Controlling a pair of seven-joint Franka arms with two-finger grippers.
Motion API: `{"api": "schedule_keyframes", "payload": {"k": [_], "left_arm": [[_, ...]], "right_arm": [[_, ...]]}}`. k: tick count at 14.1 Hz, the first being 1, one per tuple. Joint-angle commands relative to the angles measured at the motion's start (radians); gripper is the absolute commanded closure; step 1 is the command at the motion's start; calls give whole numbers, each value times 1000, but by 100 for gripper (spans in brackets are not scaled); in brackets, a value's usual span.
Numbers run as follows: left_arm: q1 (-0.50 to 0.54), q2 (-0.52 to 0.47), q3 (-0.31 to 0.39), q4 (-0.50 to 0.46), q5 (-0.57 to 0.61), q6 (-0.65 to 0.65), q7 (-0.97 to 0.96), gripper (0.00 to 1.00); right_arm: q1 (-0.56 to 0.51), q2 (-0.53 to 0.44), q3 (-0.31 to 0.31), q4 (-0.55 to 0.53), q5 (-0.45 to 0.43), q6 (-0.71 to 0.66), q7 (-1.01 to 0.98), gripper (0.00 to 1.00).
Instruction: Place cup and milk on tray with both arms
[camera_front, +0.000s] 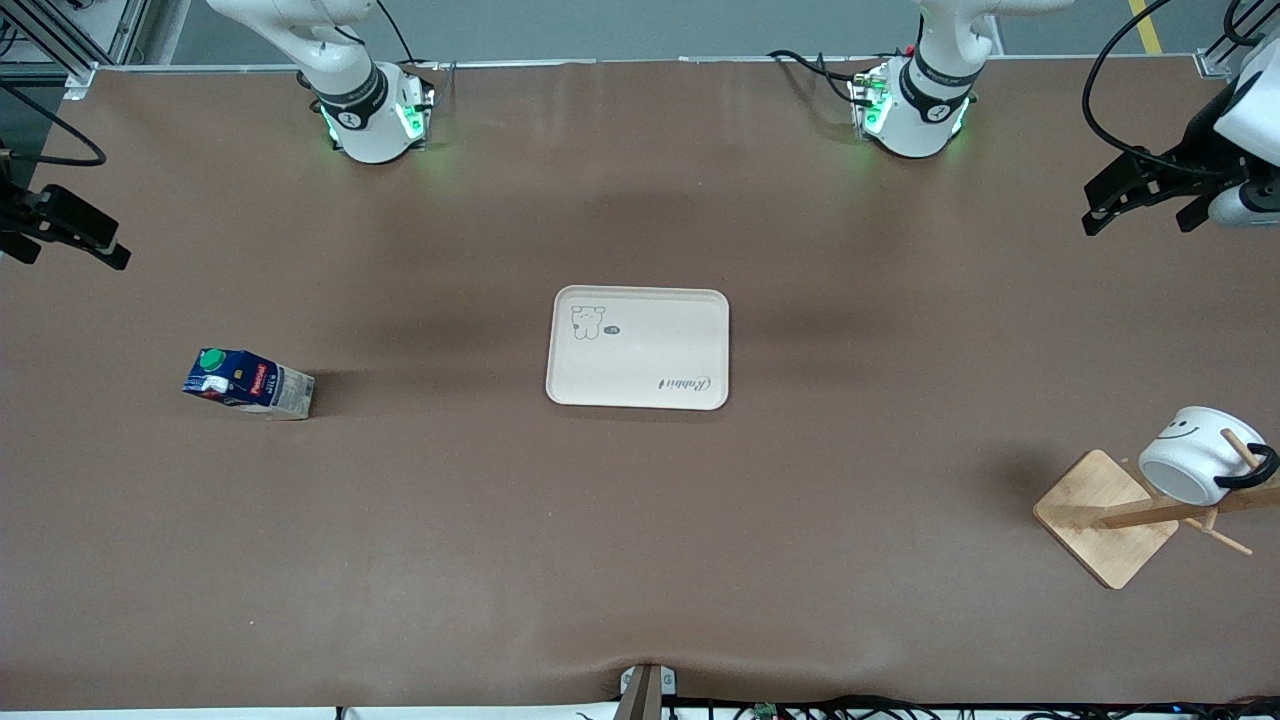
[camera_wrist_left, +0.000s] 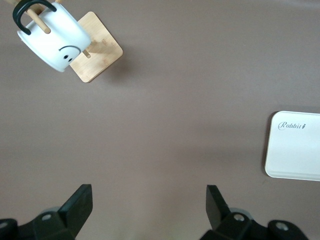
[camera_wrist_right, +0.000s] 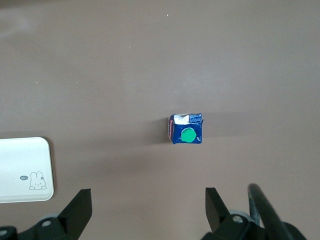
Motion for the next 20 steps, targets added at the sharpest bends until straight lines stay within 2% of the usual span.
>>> {"api": "schedule_keyframes", "payload": {"k": [1,3,6,9,11,13,15,18,20], "left_arm": [[2,11,0,26,1,-21,4,0],[5,13,2,34,1,-19,4,0],[54,83,11,95,3,-19,7,0],[112,115,11,77,3,23,10,0],[166,106,9,-9,5,143,13,0],[194,67,5,-139,3,320,14,0],[241,63,5,-222,-6,472,104,0],[296,104,5,-269,-26,617,298,0],[333,147,3,-270,-95,681,368,0]], "right_arm": [[0,-14,-3,0,-4,-7,-3,0],[3,-14,-3,0,-4,-7,-3,0],[-1,-12,-3,6,-4,-7,-3,0],[2,-9,-3,6,-6,-7,-3,0],[-3,-4,-3,6,-4,-6,-1,0],[-4,19,-4,5,-6,-6,0,0],[2,20,-4,5,-6,-9,-6,0],[5,20,-3,3,-6,-9,-11,0],[5,20,-3,3,-7,-7,-11,0]]}}
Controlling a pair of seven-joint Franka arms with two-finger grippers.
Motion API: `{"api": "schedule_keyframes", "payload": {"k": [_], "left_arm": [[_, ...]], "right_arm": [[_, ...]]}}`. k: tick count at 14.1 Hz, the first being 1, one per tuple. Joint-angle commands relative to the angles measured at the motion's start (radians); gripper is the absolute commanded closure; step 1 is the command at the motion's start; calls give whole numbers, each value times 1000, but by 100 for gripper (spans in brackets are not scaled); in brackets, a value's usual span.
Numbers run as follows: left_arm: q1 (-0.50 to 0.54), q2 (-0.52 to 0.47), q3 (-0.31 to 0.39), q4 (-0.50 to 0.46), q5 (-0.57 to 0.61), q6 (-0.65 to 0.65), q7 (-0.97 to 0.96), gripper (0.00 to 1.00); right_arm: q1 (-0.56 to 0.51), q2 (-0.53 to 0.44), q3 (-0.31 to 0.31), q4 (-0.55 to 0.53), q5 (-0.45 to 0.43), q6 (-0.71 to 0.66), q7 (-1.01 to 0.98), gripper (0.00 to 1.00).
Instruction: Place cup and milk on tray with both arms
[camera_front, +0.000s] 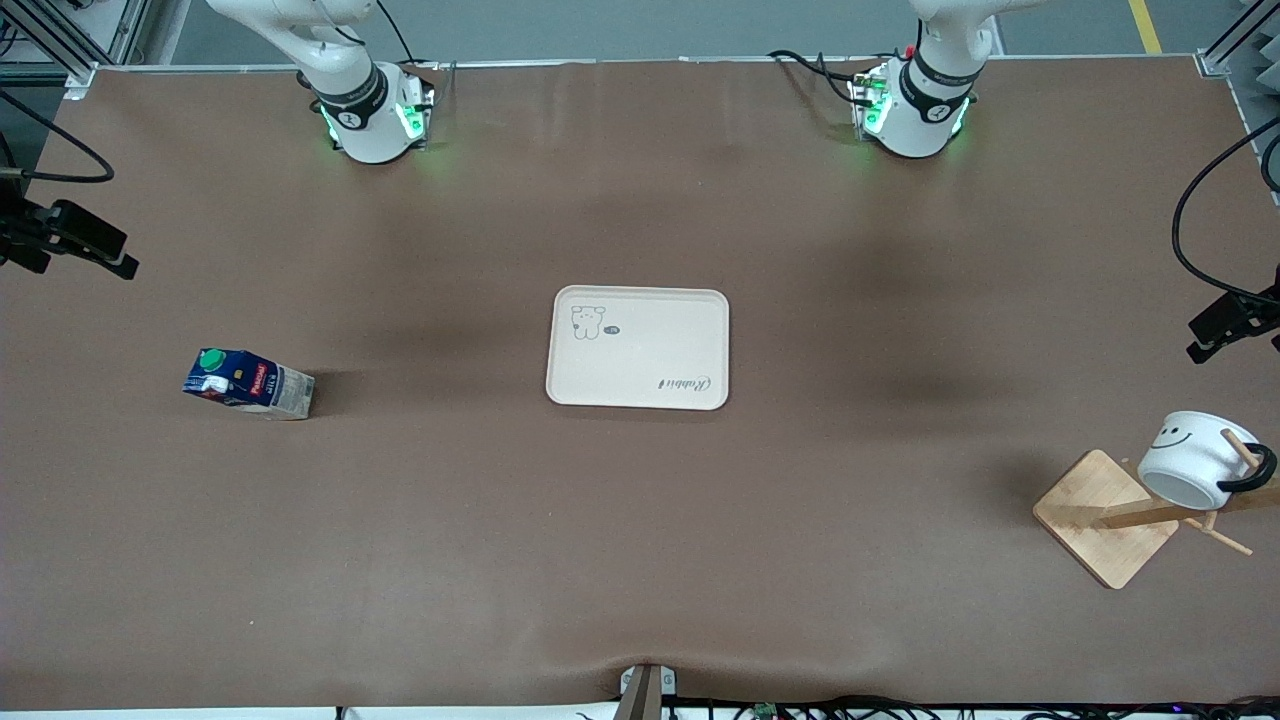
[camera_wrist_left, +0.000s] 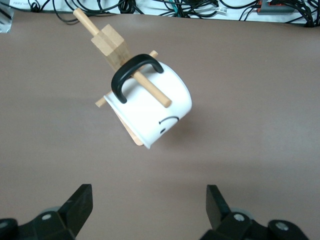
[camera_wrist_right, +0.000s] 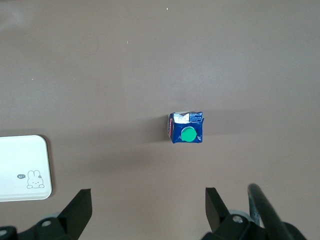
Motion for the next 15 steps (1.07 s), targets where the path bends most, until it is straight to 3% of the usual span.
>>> {"api": "schedule_keyframes", "payload": {"k": [1,6,10,15], "left_arm": [[40,44,-8,-17,-111,95,121,0],[46,156,-10,-29,-239,290,289,0],[36,211,-17,-15,-325,357,328,0],[28,234,-36,-7,-365,393,331,20]], "right_arm": [[4,-3,-1,5,-6,-9,-7,0],[1,-2,-1,5,-6,-1,-7,0],[-3,9,-1,5,-6,4,-7,0],[1,44,-1,8,-6,11,-9,0]]}}
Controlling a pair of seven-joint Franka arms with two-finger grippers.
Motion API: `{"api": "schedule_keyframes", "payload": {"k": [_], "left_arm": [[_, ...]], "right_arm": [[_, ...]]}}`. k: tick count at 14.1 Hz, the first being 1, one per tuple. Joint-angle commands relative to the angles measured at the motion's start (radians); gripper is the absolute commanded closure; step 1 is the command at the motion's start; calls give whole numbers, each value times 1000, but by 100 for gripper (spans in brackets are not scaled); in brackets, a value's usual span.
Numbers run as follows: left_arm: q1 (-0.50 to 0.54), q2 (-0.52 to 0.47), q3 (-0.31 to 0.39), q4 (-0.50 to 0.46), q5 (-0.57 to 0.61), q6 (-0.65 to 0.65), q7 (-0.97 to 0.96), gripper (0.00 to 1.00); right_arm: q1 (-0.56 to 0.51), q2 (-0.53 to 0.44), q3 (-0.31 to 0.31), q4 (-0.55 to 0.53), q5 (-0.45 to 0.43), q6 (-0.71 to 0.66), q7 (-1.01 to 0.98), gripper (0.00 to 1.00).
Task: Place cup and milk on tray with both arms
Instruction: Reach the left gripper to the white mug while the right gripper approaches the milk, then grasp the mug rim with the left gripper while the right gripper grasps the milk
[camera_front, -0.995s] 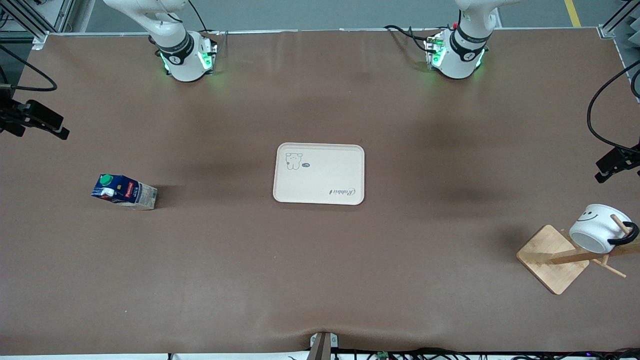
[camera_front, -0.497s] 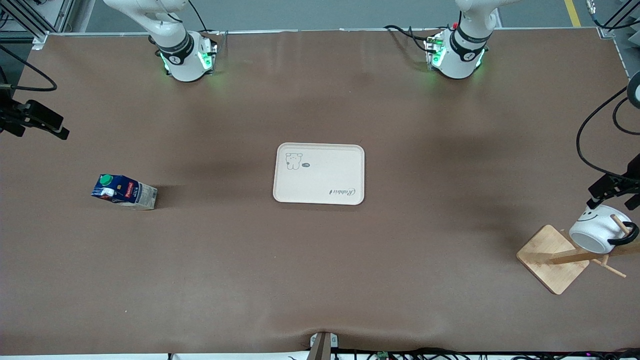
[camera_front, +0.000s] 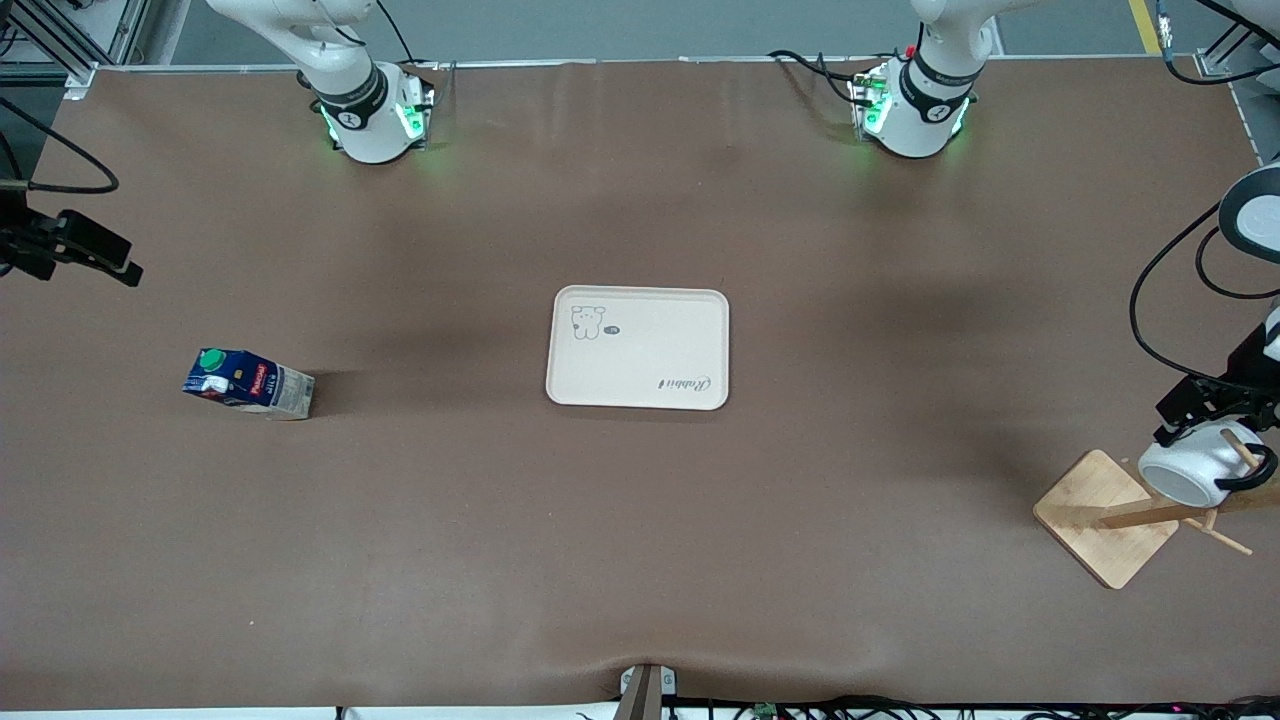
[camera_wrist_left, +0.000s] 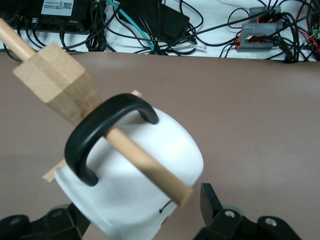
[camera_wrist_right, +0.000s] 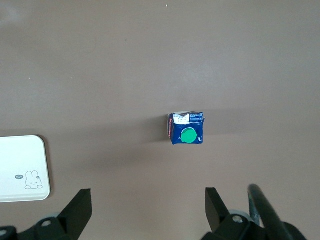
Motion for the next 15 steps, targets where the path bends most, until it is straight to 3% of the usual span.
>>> {"api": "schedule_keyframes", "payload": {"k": [1,7,8,9,11,15], "left_arm": [[-7,24,-4,20,-64,16,27,26],[-3,22,-42,21,-70,13,34,88],[-2,19,-42,21,-68,12,34,95],[-4,16,-44,21,-68,8,36,100],[-2,10,-60,20,-59,7,37,100],[-2,-19,-88,9,-56,2,46,100]], "right_arm": [[3,32,1,8,-4,4,-7,0],[3,54,3,8,-4,4,-7,0],[3,57,3,8,-3,4,-7,0],[3,72,3,6,-3,4,-7,0],[1,156,3,14,-3,-10,-10,0],[-2,166,1,9,5,-16,-4,0]]}}
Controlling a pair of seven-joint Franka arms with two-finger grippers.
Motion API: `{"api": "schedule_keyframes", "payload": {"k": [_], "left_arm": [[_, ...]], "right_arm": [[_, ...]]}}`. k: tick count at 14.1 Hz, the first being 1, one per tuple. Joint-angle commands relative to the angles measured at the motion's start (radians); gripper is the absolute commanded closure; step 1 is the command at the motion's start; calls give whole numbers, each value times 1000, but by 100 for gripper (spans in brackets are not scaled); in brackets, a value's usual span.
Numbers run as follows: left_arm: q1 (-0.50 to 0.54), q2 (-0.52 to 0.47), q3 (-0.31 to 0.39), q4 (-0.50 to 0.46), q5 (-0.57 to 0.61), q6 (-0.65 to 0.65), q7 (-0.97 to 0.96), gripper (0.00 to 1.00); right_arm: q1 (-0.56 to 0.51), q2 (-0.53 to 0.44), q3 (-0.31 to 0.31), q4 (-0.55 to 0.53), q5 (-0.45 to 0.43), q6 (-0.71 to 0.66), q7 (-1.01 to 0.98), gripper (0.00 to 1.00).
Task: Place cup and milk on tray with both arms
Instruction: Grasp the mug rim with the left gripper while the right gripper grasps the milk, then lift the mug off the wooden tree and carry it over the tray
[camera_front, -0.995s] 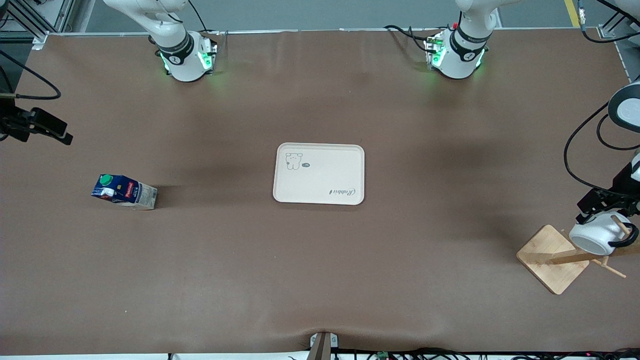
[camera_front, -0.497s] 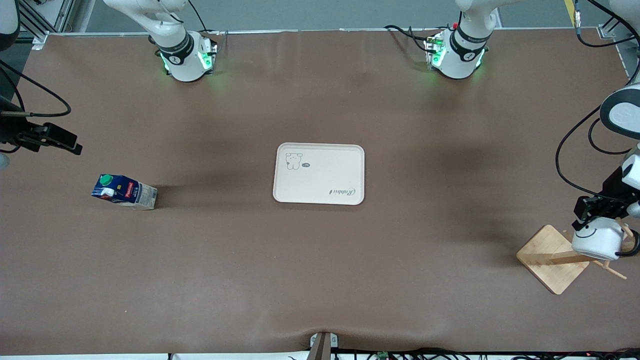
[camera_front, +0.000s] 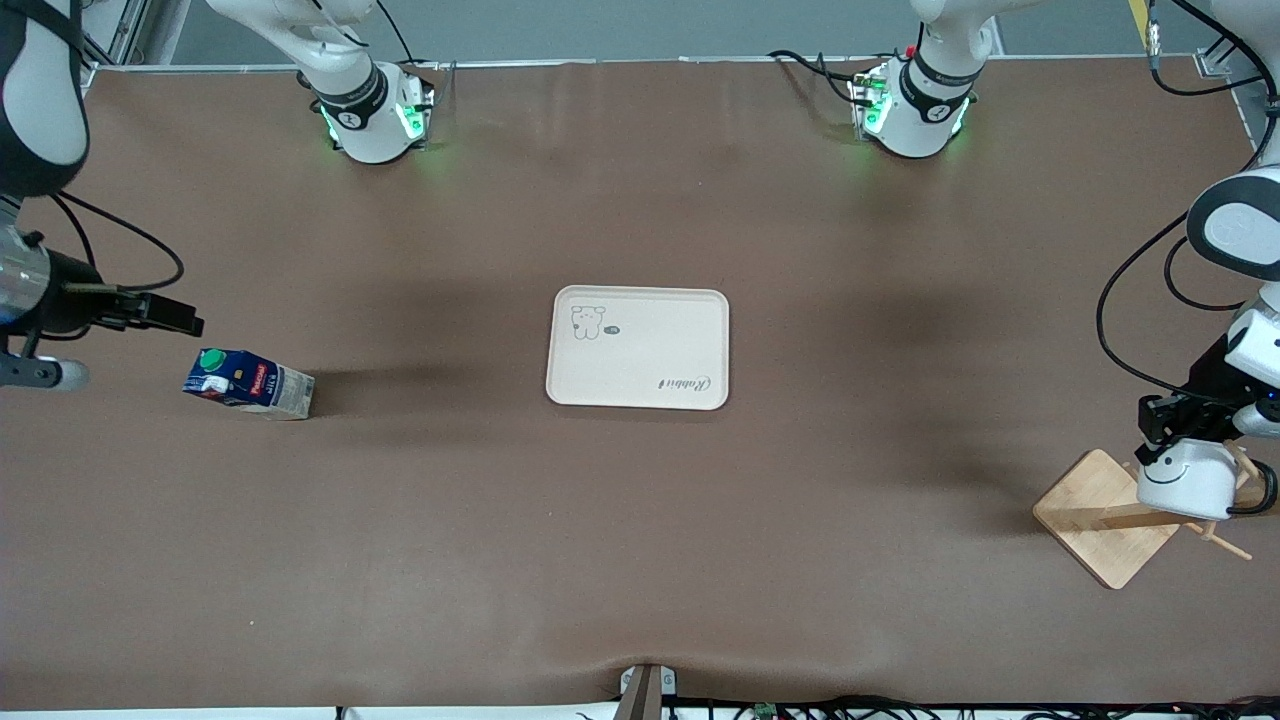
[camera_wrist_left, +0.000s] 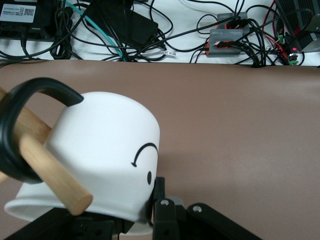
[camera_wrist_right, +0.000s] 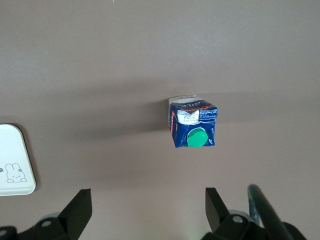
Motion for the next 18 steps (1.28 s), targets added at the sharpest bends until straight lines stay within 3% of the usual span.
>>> {"api": "schedule_keyframes", "payload": {"k": [1,5,11,15,18], "left_arm": [[2,-38,-26,-4,-10,-21,29,100],[5,-86,-33,-11,71,-158,29,100],[3,-141,-36,-24,71,-303,-4,100],[2,-164,-88,-9,130,-356,-128,100],[2,-159,-176,6,200,-357,-306,100]], "right_arm": [[-7,6,-1,15,4,-30,1,0],[-33,61,-3,13,4,-39,2,0],[-57,104,-3,22,4,-35,1,0],[-63,114,-4,10,4,-38,-5,0],[-86,150,-4,2,3,-15,-10,0]]}}
